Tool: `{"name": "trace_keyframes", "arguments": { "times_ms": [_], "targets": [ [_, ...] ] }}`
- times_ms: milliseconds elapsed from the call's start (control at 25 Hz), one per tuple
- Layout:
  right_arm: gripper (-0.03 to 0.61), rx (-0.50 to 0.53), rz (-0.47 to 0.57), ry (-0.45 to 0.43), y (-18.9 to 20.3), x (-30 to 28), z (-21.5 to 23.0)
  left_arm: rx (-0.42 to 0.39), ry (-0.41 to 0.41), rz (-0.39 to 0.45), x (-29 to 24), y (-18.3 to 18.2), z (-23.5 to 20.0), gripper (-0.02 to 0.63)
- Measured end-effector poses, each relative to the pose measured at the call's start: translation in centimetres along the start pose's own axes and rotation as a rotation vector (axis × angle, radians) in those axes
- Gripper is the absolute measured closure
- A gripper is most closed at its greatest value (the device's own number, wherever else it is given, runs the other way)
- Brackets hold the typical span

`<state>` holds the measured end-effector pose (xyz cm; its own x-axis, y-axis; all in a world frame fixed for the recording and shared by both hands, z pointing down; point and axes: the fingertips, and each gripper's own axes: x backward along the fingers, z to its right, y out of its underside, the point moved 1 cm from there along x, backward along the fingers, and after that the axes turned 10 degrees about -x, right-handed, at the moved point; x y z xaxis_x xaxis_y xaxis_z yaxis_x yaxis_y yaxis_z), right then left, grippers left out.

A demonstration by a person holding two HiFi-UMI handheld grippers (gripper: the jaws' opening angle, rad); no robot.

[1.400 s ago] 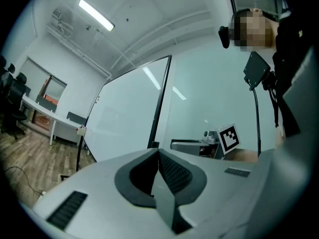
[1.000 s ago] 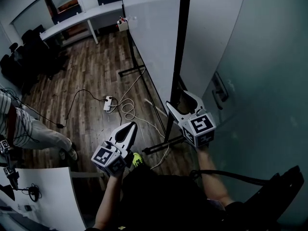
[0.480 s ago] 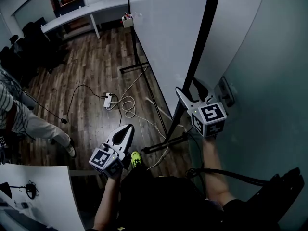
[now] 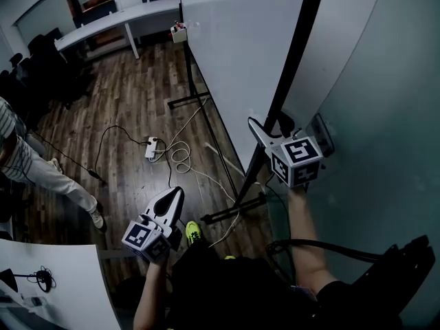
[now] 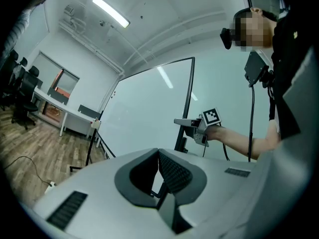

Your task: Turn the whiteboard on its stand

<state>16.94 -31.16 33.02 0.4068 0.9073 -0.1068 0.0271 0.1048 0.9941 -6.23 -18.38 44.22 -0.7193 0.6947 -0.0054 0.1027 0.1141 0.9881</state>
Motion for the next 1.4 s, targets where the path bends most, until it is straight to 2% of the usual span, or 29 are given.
{"name": "trace_keyframes", "arguments": {
  "times_ms": [360,520,680,1400],
  "targets": [
    [0.388,0.031,-0.031,0.0,-0.2,-1.9,0.2,0.014,0.022,-0.02,0.2,1.0,-0.7,0.62],
    [0.435,0.084,-0.049,0.036,0.0,-2.7,0.4,0.03,0.021,-0.023,0.3,0.9,-0.7,0.62],
    [0.469,0.082,-0.043,0.045,0.2,-2.9,0.7,0.044,0.014,-0.031,0.6,1.4,-1.1,0.62],
    [0.512,0.038,0.002,0.094,-0.2,-3.4,1.6,0.086,0.011,-0.048,0.9,3.2,-0.4,0.62]
  ]
}}
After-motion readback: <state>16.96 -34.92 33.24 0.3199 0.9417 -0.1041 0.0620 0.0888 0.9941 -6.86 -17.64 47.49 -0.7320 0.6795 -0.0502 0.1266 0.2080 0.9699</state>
